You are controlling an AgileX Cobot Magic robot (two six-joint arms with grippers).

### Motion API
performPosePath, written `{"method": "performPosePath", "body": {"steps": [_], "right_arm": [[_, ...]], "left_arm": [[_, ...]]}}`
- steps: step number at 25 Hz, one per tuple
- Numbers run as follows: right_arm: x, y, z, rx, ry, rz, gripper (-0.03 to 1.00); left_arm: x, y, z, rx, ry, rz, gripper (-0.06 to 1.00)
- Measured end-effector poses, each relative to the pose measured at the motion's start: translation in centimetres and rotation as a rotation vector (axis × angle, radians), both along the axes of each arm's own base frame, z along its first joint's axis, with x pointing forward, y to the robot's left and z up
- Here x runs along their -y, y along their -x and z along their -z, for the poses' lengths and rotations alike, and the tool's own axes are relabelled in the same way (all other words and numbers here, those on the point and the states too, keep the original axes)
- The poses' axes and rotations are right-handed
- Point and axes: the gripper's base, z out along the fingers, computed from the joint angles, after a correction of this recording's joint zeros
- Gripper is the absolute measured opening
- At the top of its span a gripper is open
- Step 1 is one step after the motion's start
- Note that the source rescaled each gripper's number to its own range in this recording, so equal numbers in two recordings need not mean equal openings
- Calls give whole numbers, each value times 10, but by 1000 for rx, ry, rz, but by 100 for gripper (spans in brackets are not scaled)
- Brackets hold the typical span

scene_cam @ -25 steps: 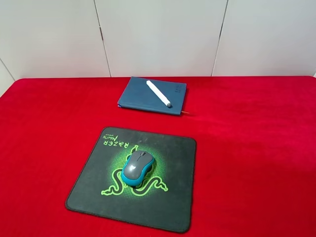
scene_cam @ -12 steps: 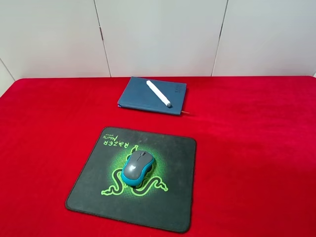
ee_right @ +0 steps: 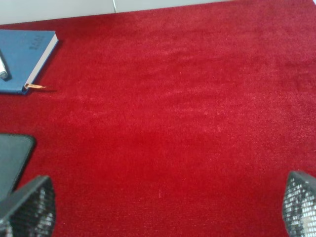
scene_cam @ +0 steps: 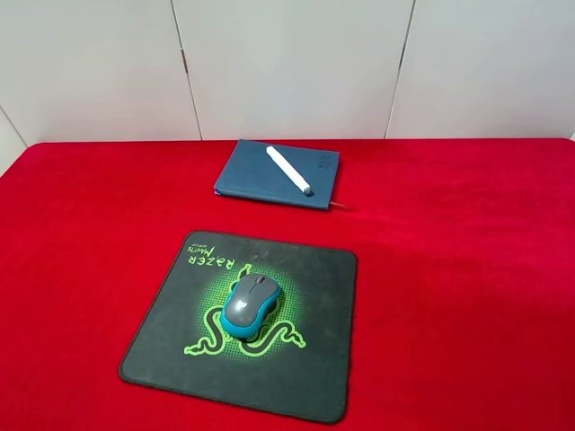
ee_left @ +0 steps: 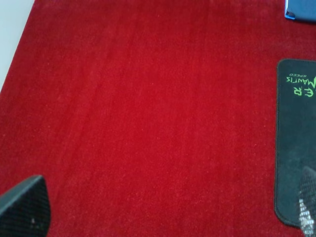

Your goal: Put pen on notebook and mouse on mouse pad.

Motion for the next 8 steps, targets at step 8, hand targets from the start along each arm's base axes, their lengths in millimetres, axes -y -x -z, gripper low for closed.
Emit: {"method": "performPosePath", "body": {"steps": [8], "right_arm": [[0, 0, 0, 0, 0, 0, 100]], "left_arm": [[0, 0, 0, 0, 0, 0, 100]]}}
